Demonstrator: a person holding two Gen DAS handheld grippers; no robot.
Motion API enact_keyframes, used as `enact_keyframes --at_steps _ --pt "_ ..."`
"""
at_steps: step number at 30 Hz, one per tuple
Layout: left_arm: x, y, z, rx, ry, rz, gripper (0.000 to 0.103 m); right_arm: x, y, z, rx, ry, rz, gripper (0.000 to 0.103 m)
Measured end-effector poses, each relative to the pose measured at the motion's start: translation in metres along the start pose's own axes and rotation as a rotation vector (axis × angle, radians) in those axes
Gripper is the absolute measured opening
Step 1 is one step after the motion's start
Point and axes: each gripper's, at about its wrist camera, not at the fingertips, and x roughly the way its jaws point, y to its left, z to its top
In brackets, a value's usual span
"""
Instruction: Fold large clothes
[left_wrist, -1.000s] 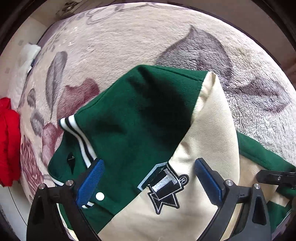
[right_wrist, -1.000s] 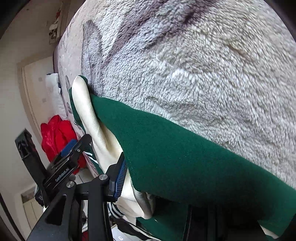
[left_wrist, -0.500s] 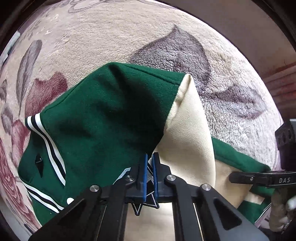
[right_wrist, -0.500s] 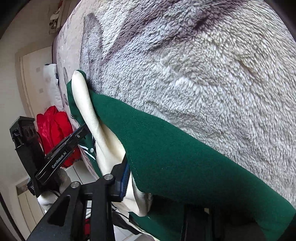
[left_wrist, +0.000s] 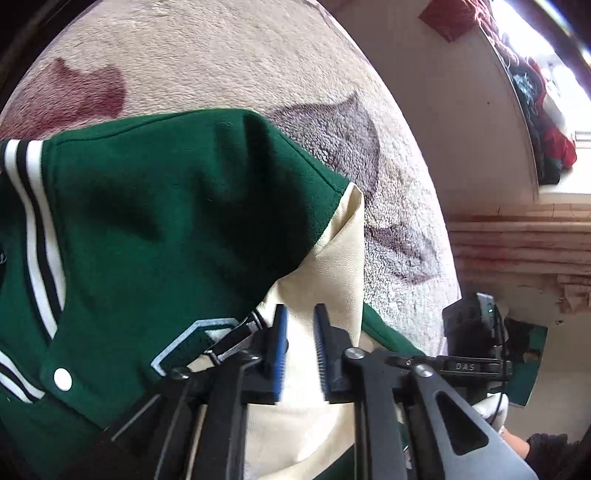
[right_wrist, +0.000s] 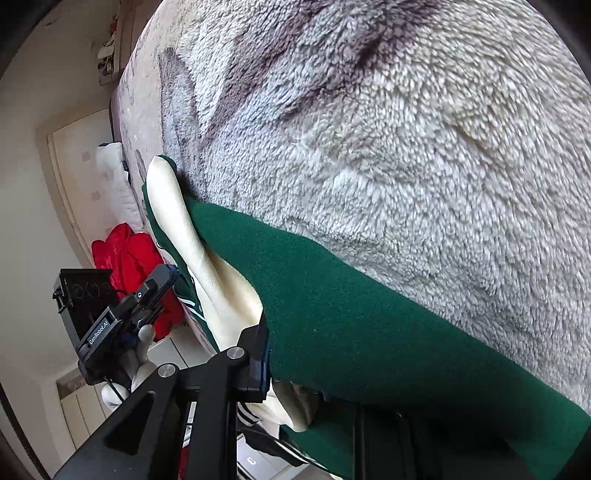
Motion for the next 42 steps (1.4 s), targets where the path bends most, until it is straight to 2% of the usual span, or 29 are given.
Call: enact_keyframes --at_steps 1,2,3,4,5,8,11,13,15,18,19,20,21,22,25,30,33,34,37,39,41,42 --pt "0.007 -0.004 0.007 0.015 0.012 -0.008 0.047 -0.001 0.001 0.003 -0.005 0.003 -0.005 0.021" --pt "0.015 -0.008 0.013 0.025 0.028 -0.025 0.063 -0.005 -0.001 0.001 -0.010 0.007 -0.006 0.021" --pt "0.020 -0.012 0.014 0.038 0.036 -0.035 0.069 -0.006 -0.002 0.002 -0.012 0.010 -0.008 0.021" --pt "0.025 -0.018 0.017 0.067 0.043 -0.014 0.073 -0.009 -0.004 0.002 -0.013 0.013 -0.009 0.021" --pt "0.030 -0.017 0.026 0.084 0.049 0.004 0.073 -0.011 -0.005 0.001 -0.011 0.014 -0.007 0.021" --pt "0.032 -0.027 0.036 0.139 0.025 0.145 0.073 -0.016 -0.007 0.002 -0.004 0.015 0.001 0.021" --pt "0.014 -0.021 0.032 0.186 0.008 0.148 0.073 -0.021 -0.013 -0.001 -0.006 0.022 0.004 0.021" --pt "0.015 -0.013 0.030 0.181 0.048 0.151 0.073 -0.024 -0.015 0.000 -0.007 0.026 0.005 0.021" --pt "0.019 0.001 0.028 0.157 0.074 0.193 0.073 -0.027 -0.018 -0.001 0.001 0.026 0.008 0.021" --pt "0.020 0.014 0.026 0.108 0.049 0.148 0.073 -0.025 -0.023 0.004 0.007 0.024 0.010 0.021" --pt "0.015 0.016 0.025 0.090 0.023 0.100 0.072 -0.024 -0.023 0.006 0.005 0.025 0.009 0.021" --pt "0.011 0.015 0.023 0.090 -0.002 0.052 0.063 -0.020 -0.021 0.012 0.004 0.025 0.008 0.021" --pt "0.006 0.015 0.021 0.100 -0.019 0.029 0.036 -0.020 -0.021 0.012 0.002 0.027 0.009 0.021" --pt "0.007 0.013 0.021 0.107 -0.031 0.028 0.025 -0.020 -0.021 0.013 -0.001 0.028 0.010 0.021" --pt "-0.008 0.018 0.014 0.121 -0.068 0.003 0.009 -0.018 -0.021 0.017 -0.008 0.007 0.018 0.021" --pt "-0.037 0.040 0.008 0.088 -0.144 0.015 0.005 -0.027 -0.015 0.010 -0.018 -0.077 0.021 0.018" --pt "-0.052 0.070 -0.003 0.020 -0.183 0.043 0.004 -0.032 -0.012 0.005 -0.019 -0.136 0.015 0.017" --pt "-0.042 0.066 -0.005 0.000 -0.181 0.035 0.004 -0.036 -0.012 0.004 -0.015 -0.161 0.014 0.017" --pt "-0.044 0.088 -0.018 -0.028 -0.171 0.017 0.004 -0.045 -0.009 0.004 0.000 -0.213 0.020 0.016" --pt "-0.042 0.095 -0.024 -0.057 -0.151 0.018 0.007 -0.043 -0.006 0.008 -0.012 -0.203 -0.007 0.016" --pt "-0.050 0.099 -0.030 -0.116 -0.153 0.040 0.012 -0.039 -0.008 0.012 -0.003 -0.143 -0.028 0.018" --pt "-0.053 0.096 -0.035 -0.135 -0.154 0.051 0.012 -0.036 -0.011 0.016 -0.001 -0.119 -0.030 0.024"
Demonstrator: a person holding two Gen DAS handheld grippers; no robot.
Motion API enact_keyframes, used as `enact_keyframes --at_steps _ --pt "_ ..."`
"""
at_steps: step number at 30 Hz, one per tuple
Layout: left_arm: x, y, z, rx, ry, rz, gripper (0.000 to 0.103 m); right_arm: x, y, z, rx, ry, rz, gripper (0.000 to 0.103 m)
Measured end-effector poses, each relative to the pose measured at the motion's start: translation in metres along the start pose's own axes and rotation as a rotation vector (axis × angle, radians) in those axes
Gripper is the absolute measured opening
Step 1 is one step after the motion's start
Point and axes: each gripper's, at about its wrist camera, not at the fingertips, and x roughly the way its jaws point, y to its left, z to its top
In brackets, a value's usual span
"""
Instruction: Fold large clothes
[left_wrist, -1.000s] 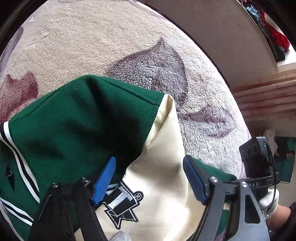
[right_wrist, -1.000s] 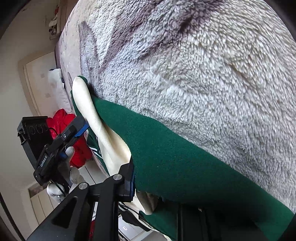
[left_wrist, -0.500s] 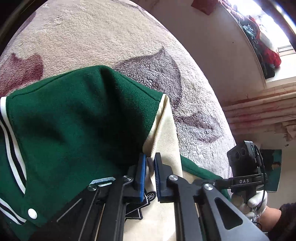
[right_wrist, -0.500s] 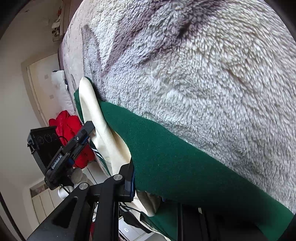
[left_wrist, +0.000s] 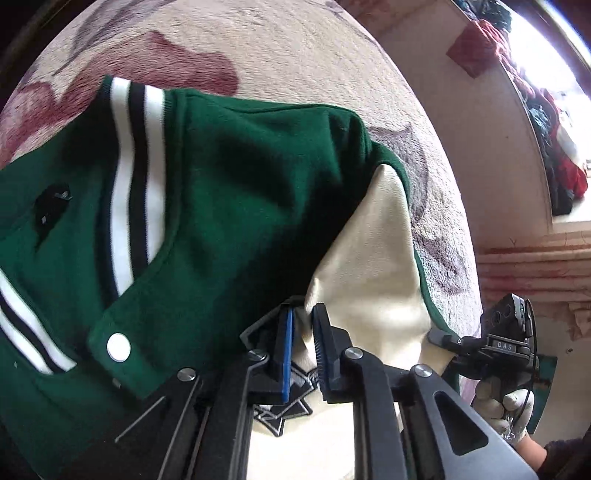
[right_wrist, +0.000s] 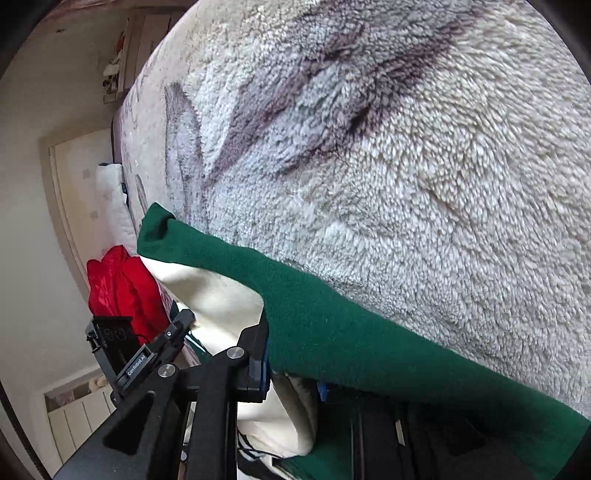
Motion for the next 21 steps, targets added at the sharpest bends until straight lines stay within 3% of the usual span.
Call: enact_keyframes --at_steps 2,4,5,6,9,10,12,14,17,20,21 --pt "-0.031 0.009 -0.012 -0.043 -0.065 0.071 0.013 -0.006 0.001 0.001 -0.014 0.033 -0.024 0.031" --pt "-0.062 0.019 -0.027 -0.084 -0.139 0.090 0.035 -0.019 0.005 -0.004 -0.061 0.040 -0.075 0.054" --pt "-0.084 0.028 -0.041 -0.114 -0.186 0.119 0.066 -0.025 0.009 -0.008 -0.092 0.043 -0.110 0.058" --pt "-0.096 0.034 -0.052 -0.133 -0.220 0.146 0.088 -0.029 0.012 -0.013 -0.124 0.045 -0.141 0.060" --pt "-0.147 0.066 -0.111 -0.259 -0.335 0.281 0.089 -0.030 0.031 -0.041 -0.228 0.080 -0.258 0.060" --pt "-0.165 0.084 -0.146 -0.329 -0.364 0.339 0.089 -0.025 0.037 -0.054 -0.271 0.099 -0.286 0.060" --pt "-0.177 0.099 -0.198 -0.430 -0.377 0.425 0.089 -0.011 0.056 -0.085 -0.379 0.143 -0.368 0.060" --pt "-0.191 0.121 -0.273 -0.555 -0.385 0.486 0.089 0.011 0.078 -0.123 -0.517 0.186 -0.440 0.061" --pt "-0.204 0.157 -0.398 -0.781 -0.364 0.521 0.089 0.051 0.107 -0.179 -0.690 0.255 -0.521 0.060" --pt "-0.191 0.167 -0.507 -0.985 -0.349 0.529 0.089 0.095 0.131 -0.235 -0.832 0.305 -0.577 0.060" --pt "-0.182 0.171 -0.553 -1.097 -0.341 0.521 0.089 0.105 0.138 -0.252 -0.877 0.308 -0.598 0.060"
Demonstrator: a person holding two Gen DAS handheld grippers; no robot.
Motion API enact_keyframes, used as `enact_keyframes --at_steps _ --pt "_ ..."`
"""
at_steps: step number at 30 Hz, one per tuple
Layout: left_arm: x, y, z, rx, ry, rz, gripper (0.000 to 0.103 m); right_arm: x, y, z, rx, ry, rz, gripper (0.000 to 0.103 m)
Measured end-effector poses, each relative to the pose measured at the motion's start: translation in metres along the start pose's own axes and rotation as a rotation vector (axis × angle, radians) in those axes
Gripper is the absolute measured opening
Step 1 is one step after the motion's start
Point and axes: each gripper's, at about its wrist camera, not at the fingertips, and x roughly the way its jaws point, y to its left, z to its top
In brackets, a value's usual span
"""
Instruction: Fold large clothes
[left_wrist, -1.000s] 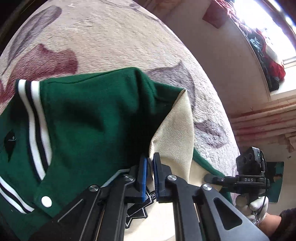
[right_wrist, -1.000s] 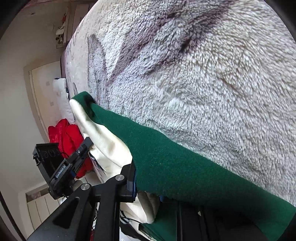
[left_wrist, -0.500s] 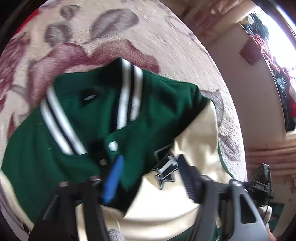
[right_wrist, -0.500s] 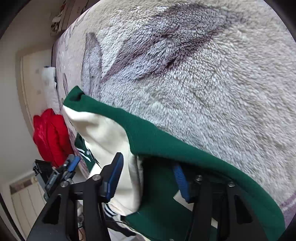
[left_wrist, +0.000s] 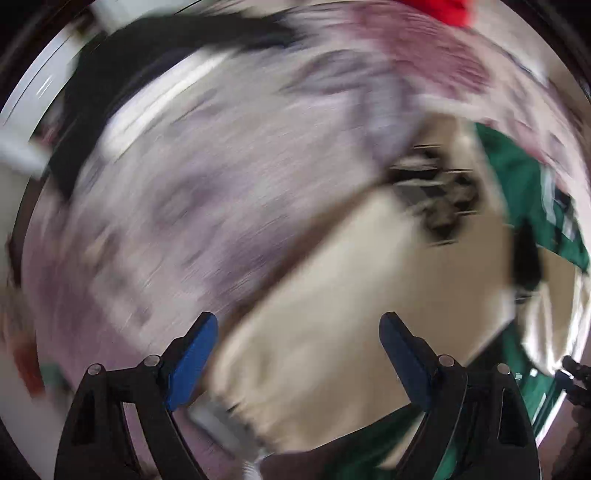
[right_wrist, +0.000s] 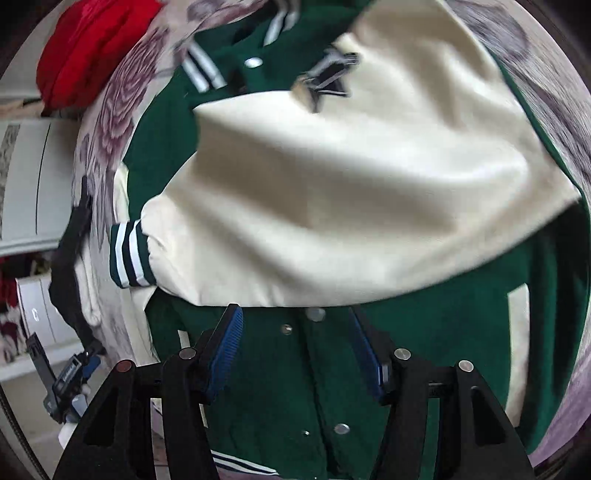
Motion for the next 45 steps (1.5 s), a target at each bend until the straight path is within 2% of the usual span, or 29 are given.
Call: enact_keyframes --at_steps 2,3,4,6,7,9,10,12,13,14,15,18,20,22,24,26,27,28,29,31,34,35,36,37,39,41,42,43,45 --pt "0.011 0.051 -0.034 -0.143 0.039 -0.001 0.089 0.014 0.044 0.003 -0.089 -0.008 -0.086 0.060" --pt "0.020 0.080 -0.055 -0.236 0.070 -0.025 0.089 0.018 0.057 0.005 -0.119 -0.015 -0.113 0.060" --pt "0.031 0.103 -0.075 -0.319 0.112 -0.082 0.089 0.020 0.073 0.003 -0.147 -0.022 -0.134 0.060" --pt "0.052 0.121 -0.101 -0.415 0.171 -0.157 0.089 0.022 0.100 -0.001 -0.184 -0.038 -0.170 0.060" --pt "0.069 0.129 -0.112 -0.461 0.207 -0.225 0.089 0.023 0.111 -0.003 -0.194 -0.046 -0.182 0.060" --pt "0.102 0.134 -0.125 -0.523 0.265 -0.329 0.089 0.021 0.128 -0.005 -0.200 -0.069 -0.186 0.060" --pt "0.110 0.134 -0.129 -0.530 0.259 -0.353 0.089 0.020 0.134 -0.005 -0.196 -0.080 -0.184 0.060" --pt "0.112 0.128 -0.125 -0.473 0.198 -0.309 0.086 0.016 0.146 -0.006 -0.177 -0.098 -0.170 0.060" --pt "0.104 0.126 -0.119 -0.421 0.133 -0.301 0.075 0.016 0.151 -0.006 -0.169 -0.108 -0.152 0.060" --pt "0.099 0.125 -0.116 -0.377 0.099 -0.277 0.047 0.015 0.153 -0.008 -0.165 -0.111 -0.145 0.060" --pt "0.092 0.125 -0.109 -0.315 0.051 -0.252 0.025 0.017 0.157 -0.009 -0.163 -0.113 -0.143 0.060" --pt "0.078 0.152 -0.070 -0.232 -0.059 -0.186 0.021 0.030 0.168 -0.010 -0.156 -0.120 -0.135 0.061" --pt "0.077 0.172 -0.041 -0.223 -0.095 -0.168 0.021 0.041 0.178 -0.007 -0.149 -0.126 -0.125 0.062" --pt "0.077 0.194 0.004 -0.177 -0.142 -0.129 0.021 0.054 0.191 -0.003 -0.142 -0.128 -0.118 0.070" --pt "0.080 0.201 0.044 -0.128 -0.140 -0.111 0.022 0.075 0.205 0.003 -0.145 -0.114 -0.142 0.070" --pt "0.078 0.185 0.056 -0.082 -0.120 -0.096 0.022 0.099 0.220 0.010 -0.161 -0.091 -0.208 0.070" --pt "0.077 0.180 0.067 -0.053 -0.096 -0.089 0.026 0.107 0.225 0.012 -0.164 -0.102 -0.243 0.064" --pt "0.079 0.181 0.074 -0.037 -0.068 -0.080 0.027 0.115 0.232 0.014 -0.173 -0.127 -0.294 0.038" --pt "0.074 0.173 0.077 -0.035 -0.056 -0.085 0.028 0.122 0.239 0.016 -0.184 -0.134 -0.353 0.032" --pt "0.072 0.180 0.075 -0.049 -0.048 -0.106 0.033 0.128 0.256 0.018 -0.208 -0.172 -0.379 0.018" --pt "0.066 0.197 0.063 -0.093 -0.048 -0.132 0.063 0.124 0.287 0.016 -0.285 -0.241 -0.355 0.012" --pt "0.063 0.206 0.057 -0.116 -0.049 -0.133 0.079 0.127 0.293 0.016 -0.303 -0.231 -0.328 0.012" --pt "0.060 0.208 0.054 -0.139 -0.051 -0.120 0.085 0.131 0.296 0.017 -0.316 -0.204 -0.324 0.017" --pt "0.055 0.215 0.048 -0.160 -0.054 -0.105 0.085 0.134 0.294 0.019 -0.319 -0.170 -0.294 0.031" --pt "0.049 0.218 0.039 -0.202 -0.057 -0.085 0.085 0.125 0.280 0.023 -0.289 -0.114 -0.137 0.050" --pt "0.032 0.226 0.015 -0.259 -0.071 -0.096 0.085 0.098 0.252 0.021 -0.211 -0.102 0.033 0.051" --pt "0.027 0.226 0.004 -0.289 -0.068 -0.116 0.085 0.084 0.239 0.018 -0.180 -0.106 0.076 0.051" --pt "0.022 0.224 -0.013 -0.338 -0.055 -0.155 0.085 0.070 0.224 0.013 -0.149 -0.116 0.094 0.051" --pt "0.027 0.203 -0.026 -0.415 -0.031 -0.238 0.085 0.048 0.191 0.002 -0.087 -0.137 0.062 0.051"
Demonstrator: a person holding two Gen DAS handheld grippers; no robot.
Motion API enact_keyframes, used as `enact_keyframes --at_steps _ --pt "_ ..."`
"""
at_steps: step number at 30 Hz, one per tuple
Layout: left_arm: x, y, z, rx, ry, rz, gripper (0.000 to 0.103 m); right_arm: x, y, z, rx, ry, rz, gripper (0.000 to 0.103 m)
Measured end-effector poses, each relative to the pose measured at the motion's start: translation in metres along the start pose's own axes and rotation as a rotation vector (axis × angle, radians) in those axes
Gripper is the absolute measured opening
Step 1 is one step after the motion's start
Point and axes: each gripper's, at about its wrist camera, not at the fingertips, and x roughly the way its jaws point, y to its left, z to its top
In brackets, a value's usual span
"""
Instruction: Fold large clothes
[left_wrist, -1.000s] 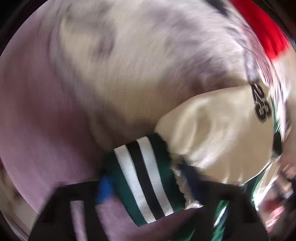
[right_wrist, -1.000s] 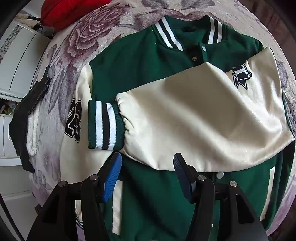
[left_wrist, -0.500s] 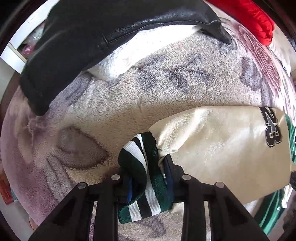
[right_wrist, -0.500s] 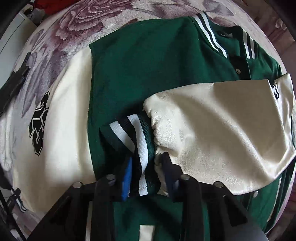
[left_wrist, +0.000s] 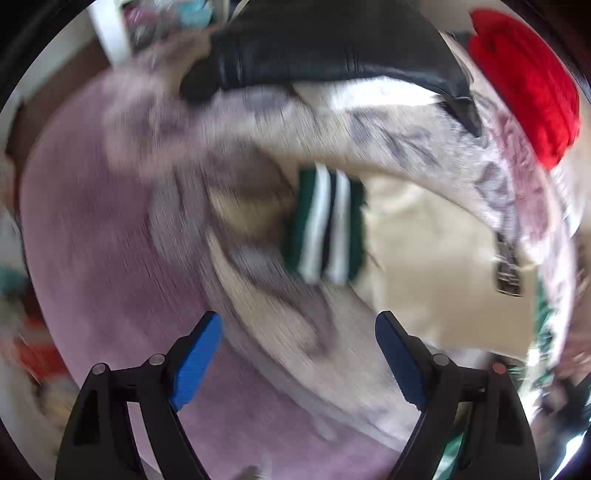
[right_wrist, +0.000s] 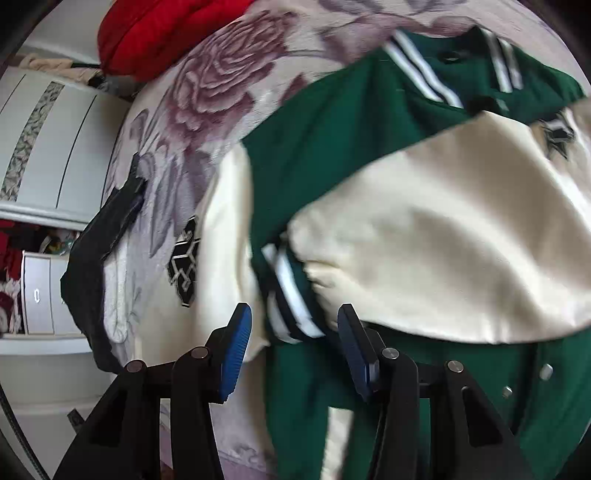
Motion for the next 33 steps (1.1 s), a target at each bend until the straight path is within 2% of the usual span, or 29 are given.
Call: enact_keyframes --at_steps 3,6,7,9,11,13,14,15,16,20,24,26,27,28,29,30,31,33 --pt "0.024 -0.009 -0.024 -0.151 0.094 -0.182 0.085 -0.021 -0.044 -0.017 0.070 -0.014 -0.093 0.051" --pt "0.073 -0.029 -0.034 -0.328 0.178 -0.375 0.085 -0.028 -0.087 -0.027 0.183 -0.015 -0.156 0.051" --pt "0.093 -0.038 -0.034 -0.385 0.194 -0.422 0.085 -0.028 -0.098 -0.031 0.221 -0.014 -0.158 0.051" --pt "0.109 -0.047 -0.028 -0.433 0.185 -0.447 0.084 -0.029 -0.112 -0.033 0.274 -0.017 -0.158 0.051" --pt "0.117 -0.053 -0.015 -0.457 0.132 -0.388 0.084 -0.030 -0.117 -0.037 0.301 -0.027 -0.142 0.051" --pt "0.108 -0.059 -0.002 -0.509 0.047 -0.344 0.082 -0.027 -0.112 -0.037 0.295 -0.026 -0.140 0.051" --pt "0.104 -0.062 0.001 -0.501 0.010 -0.323 0.049 -0.025 -0.110 -0.036 0.282 -0.026 -0.145 0.051" --pt "0.096 -0.066 0.008 -0.468 -0.034 -0.258 0.007 -0.025 -0.106 -0.035 0.266 -0.028 -0.154 0.051" --pt "0.090 -0.069 0.018 -0.430 -0.071 -0.227 0.007 -0.023 -0.101 -0.033 0.245 -0.033 -0.161 0.051" --pt "0.074 -0.081 0.053 -0.319 -0.155 -0.205 0.006 -0.017 -0.068 -0.015 0.153 -0.063 -0.157 0.051" --pt "0.055 -0.106 0.073 -0.158 -0.218 -0.163 0.006 0.001 -0.005 0.009 -0.087 -0.093 -0.249 0.052" --pt "0.040 -0.123 0.078 -0.067 -0.258 -0.141 0.006 0.015 0.012 0.021 -0.092 -0.096 -0.192 0.052" --pt "0.039 -0.125 0.079 -0.045 -0.270 -0.135 0.006 0.031 0.018 0.027 -0.083 -0.071 -0.154 0.052" --pt "0.031 -0.133 0.079 -0.012 -0.290 -0.120 0.006 0.056 0.022 0.034 -0.073 0.002 -0.112 0.054" --pt "0.027 -0.136 0.077 0.009 -0.307 -0.114 0.005 0.079 0.026 0.038 -0.065 0.078 -0.108 0.058" --pt "0.025 -0.139 0.077 0.019 -0.318 -0.112 0.005 0.093 0.028 0.041 -0.065 0.109 -0.130 0.061" --pt "0.016 -0.145 0.074 0.039 -0.338 -0.107 0.005 0.094 0.030 0.045 -0.074 0.102 -0.130 0.063" --pt "0.001 -0.151 0.067 0.083 -0.379 -0.101 0.005 0.079 0.028 0.049 -0.067 0.096 -0.053 0.065"
